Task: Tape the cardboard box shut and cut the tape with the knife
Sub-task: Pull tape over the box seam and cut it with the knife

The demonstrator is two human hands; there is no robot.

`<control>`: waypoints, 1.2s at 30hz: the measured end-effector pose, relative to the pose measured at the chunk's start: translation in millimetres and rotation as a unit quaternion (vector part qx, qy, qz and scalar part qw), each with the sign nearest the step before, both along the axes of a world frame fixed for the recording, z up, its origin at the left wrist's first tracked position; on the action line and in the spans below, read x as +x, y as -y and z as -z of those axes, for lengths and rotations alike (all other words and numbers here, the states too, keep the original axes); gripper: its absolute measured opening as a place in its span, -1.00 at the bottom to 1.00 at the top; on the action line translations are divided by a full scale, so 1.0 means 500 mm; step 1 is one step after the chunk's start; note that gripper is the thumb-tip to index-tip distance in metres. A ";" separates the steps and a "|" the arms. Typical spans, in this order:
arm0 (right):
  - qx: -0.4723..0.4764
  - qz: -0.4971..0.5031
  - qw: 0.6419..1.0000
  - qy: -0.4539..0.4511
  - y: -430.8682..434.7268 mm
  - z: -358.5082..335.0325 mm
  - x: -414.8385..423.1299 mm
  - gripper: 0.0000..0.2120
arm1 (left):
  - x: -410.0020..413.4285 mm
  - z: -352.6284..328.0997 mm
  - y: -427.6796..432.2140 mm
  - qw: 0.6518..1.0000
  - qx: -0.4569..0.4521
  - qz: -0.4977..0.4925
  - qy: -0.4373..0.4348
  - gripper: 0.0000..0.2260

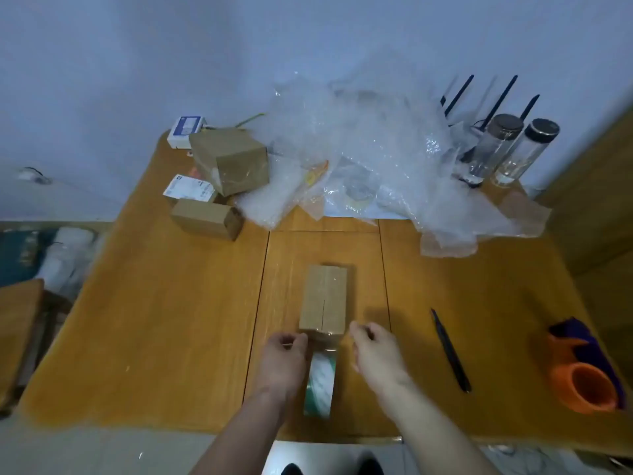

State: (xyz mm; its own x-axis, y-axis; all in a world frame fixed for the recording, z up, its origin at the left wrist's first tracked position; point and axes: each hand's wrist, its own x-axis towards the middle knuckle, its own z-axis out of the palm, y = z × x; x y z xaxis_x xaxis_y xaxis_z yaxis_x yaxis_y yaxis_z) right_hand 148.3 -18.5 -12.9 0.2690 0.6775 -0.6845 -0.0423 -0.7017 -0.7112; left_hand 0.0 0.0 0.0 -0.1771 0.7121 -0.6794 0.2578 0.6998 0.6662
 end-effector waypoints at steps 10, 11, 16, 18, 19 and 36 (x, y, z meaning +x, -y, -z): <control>0.083 -0.139 0.963 0.214 -0.017 0.045 -0.001 -0.61 | 0.026 0.035 0.010 0.998 -0.047 0.041 0.027 -0.44; 0.108 -0.197 0.939 0.262 -0.025 0.044 0.001 -0.54 | 0.029 0.035 0.009 0.997 -0.049 0.041 0.031 -0.43; 0.109 -0.407 0.800 0.426 -0.071 0.038 0.008 -0.44 | 0.034 0.045 0.015 0.996 -0.057 0.031 0.058 -0.46; 0.111 -0.429 0.777 0.447 -0.080 0.034 0.012 -0.44 | 0.035 0.052 0.018 0.996 -0.057 0.036 0.050 -0.46; 0.112 -0.435 0.770 0.453 -0.083 0.035 0.013 -0.44 | 0.036 0.054 0.019 0.997 -0.054 0.043 0.042 -0.47; 0.113 -0.441 0.766 0.454 -0.080 0.059 0.021 -0.44 | 0.002 0.069 0.010 0.962 -0.169 0.037 0.211 -0.78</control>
